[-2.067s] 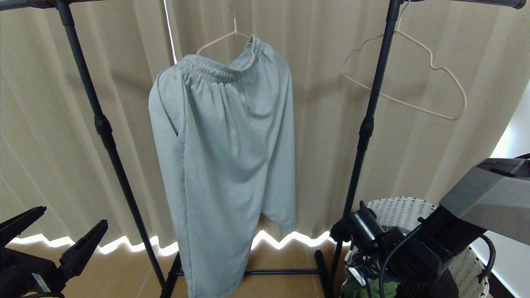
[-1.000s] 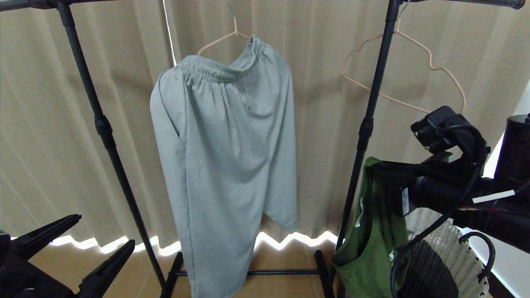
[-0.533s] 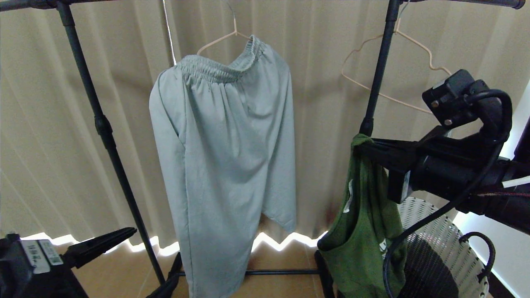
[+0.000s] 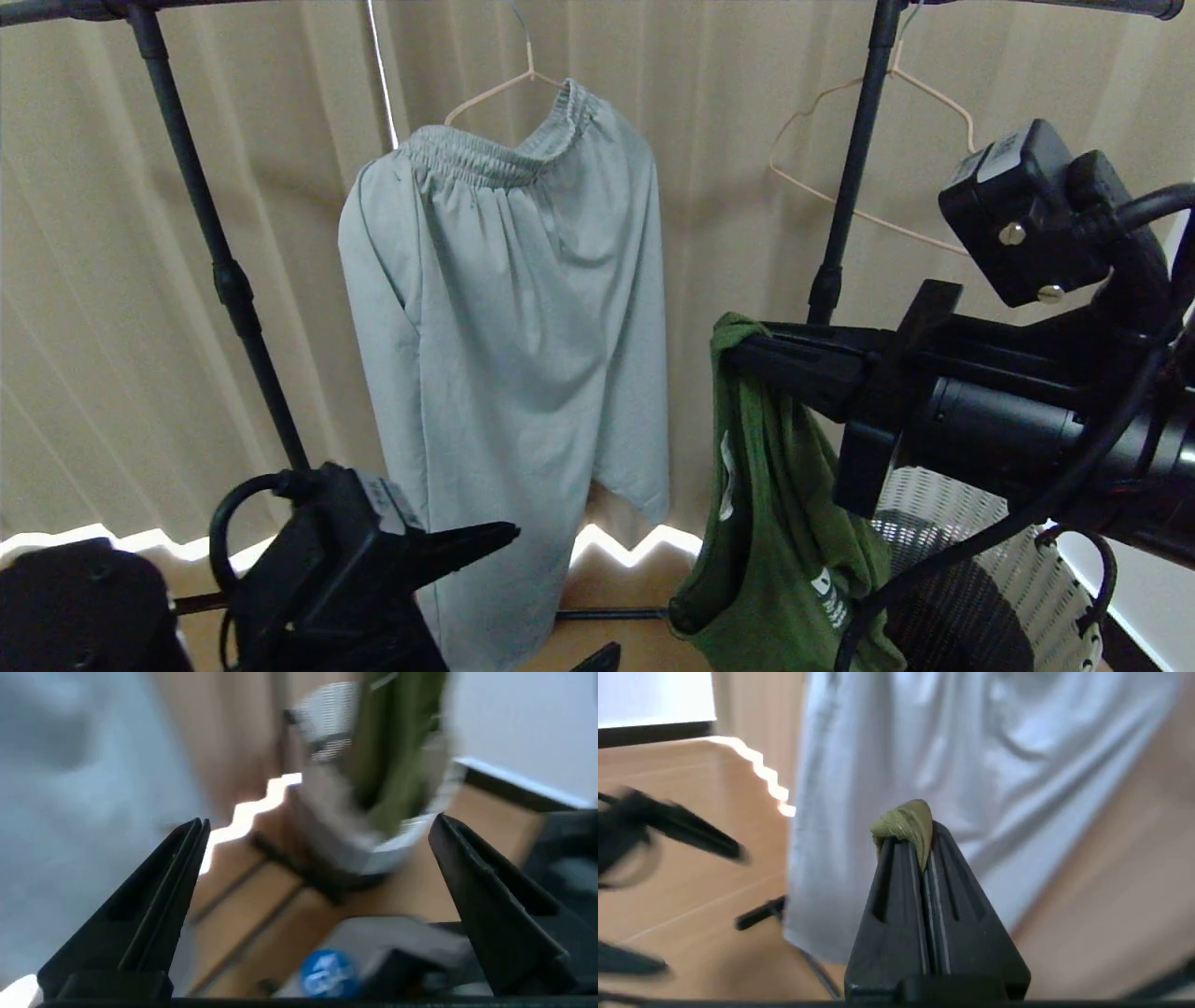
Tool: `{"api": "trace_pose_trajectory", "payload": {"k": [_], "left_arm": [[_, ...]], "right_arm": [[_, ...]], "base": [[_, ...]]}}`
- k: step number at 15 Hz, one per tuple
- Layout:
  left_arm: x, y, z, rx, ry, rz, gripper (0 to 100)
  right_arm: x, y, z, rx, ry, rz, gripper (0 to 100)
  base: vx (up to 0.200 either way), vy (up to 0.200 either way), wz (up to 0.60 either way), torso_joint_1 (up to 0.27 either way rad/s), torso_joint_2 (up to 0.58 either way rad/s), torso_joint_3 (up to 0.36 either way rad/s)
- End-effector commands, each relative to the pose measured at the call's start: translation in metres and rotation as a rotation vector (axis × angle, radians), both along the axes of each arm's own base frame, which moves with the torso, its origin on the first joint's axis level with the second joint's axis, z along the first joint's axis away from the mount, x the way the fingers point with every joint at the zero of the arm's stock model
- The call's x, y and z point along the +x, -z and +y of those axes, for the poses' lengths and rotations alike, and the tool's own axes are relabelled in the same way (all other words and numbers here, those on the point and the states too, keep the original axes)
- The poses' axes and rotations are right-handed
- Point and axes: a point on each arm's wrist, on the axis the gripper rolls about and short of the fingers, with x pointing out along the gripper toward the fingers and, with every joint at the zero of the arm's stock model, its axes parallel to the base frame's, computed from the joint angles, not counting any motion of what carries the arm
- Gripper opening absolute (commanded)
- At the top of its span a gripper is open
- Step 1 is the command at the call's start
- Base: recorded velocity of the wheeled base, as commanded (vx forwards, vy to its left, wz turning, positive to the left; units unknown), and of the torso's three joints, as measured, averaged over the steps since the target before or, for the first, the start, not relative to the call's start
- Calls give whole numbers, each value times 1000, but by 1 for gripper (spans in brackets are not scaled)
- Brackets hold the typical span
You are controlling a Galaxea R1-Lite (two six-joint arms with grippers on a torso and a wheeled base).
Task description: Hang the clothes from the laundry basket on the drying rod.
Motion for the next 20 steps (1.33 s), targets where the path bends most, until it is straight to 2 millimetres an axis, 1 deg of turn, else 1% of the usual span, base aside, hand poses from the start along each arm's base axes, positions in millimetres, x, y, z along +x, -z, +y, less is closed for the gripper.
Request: {"api": "trace_pose_trajectory", "payload": {"k": [1,5,6,7,8,9,10,11,14,16,18,19,20], "left_arm": [[10,5,-23,23,21,24,100],[28,14,-46,0,10,18,100],[41,20,-52,-25,-14,17,100],[46,24,-54,-28,-26,15,100],[59,34,-56,-20,-56,22,100],[63,40,-57,-16,-53,29,100],[66,43,-57,-14,-44,35,100],[67,51,-59,-10,-12,51,100],[69,64,-59,21,-16,77,100],[66,70,-54,46,-25,91,100],[61,73,-44,37,-32,82,100],[58,74,-40,27,-37,75,0],[56,75,-37,18,-39,66,0]], "right_arm": [[-5,0,6,1,-40,0,0],[-11,-5,10,17,-92,-9,0],[-12,-5,11,17,-100,-9,0],[-12,-6,11,18,-100,-10,0],[-14,-6,11,20,-104,-12,0],[-15,-8,12,24,-109,-15,0],[-15,-8,12,25,-109,-16,0],[-15,-10,12,30,-110,-20,0],[-16,-16,13,63,-116,-45,0],[-16,-20,12,90,-118,-67,0],[-16,-21,12,97,-115,-73,0],[-16,-21,12,97,-115,-73,0],[-16,-21,12,100,-115,-75,0]], "base": [[0,0,0,0,0,0],[0,0,0,0,0,0],[0,0,0,0,0,0],[0,0,0,0,0,0],[0,0,0,0,0,0],[0,0,0,0,0,0],[0,0,0,0,0,0],[0,0,0,0,0,0],[0,0,0,0,0,0],[0,0,0,0,0,0],[0,0,0,0,0,0],[0,0,0,0,0,0],[0,0,0,0,0,0]]}}
